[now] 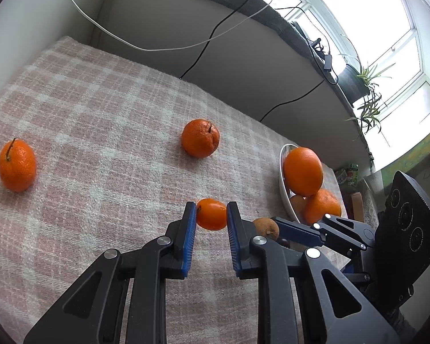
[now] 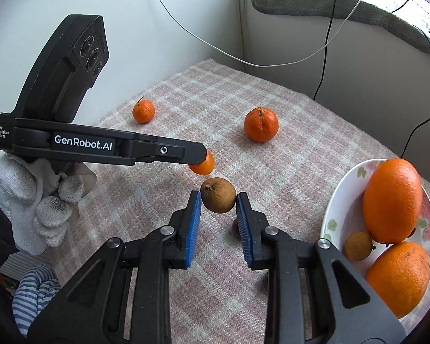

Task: Organize fruits
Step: 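Carry the kiwi with the right tool to the plate while the left tool carries the tangerine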

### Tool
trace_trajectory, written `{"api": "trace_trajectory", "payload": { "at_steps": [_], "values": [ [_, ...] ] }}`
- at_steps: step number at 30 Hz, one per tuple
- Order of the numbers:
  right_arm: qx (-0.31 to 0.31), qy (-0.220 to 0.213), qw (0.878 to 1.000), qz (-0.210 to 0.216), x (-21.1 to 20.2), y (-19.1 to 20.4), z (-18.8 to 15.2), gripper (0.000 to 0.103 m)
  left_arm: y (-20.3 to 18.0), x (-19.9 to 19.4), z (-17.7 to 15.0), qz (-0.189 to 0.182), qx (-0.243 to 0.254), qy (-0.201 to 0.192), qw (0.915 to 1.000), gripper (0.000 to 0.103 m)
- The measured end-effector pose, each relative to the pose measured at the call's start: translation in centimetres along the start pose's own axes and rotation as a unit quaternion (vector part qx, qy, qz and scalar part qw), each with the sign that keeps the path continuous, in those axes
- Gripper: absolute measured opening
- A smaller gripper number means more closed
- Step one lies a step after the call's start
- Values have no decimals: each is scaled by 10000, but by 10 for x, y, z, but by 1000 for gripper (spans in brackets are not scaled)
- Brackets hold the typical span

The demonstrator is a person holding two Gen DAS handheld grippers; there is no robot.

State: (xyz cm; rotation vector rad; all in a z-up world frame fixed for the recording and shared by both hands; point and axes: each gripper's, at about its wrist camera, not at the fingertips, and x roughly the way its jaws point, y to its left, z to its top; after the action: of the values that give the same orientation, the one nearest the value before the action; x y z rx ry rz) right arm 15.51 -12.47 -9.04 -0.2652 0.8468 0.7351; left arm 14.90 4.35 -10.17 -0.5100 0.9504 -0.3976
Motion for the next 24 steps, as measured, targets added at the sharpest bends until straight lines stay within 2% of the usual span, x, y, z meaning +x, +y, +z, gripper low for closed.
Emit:
{"api": "trace_trajectory", "payload": {
  "at_steps": [24],
  "values": [
    [622, -612, 9947, -545, -85, -73, -20, 27, -85, 27, 2, -272, 664, 74, 9974, 18]
  ]
}}
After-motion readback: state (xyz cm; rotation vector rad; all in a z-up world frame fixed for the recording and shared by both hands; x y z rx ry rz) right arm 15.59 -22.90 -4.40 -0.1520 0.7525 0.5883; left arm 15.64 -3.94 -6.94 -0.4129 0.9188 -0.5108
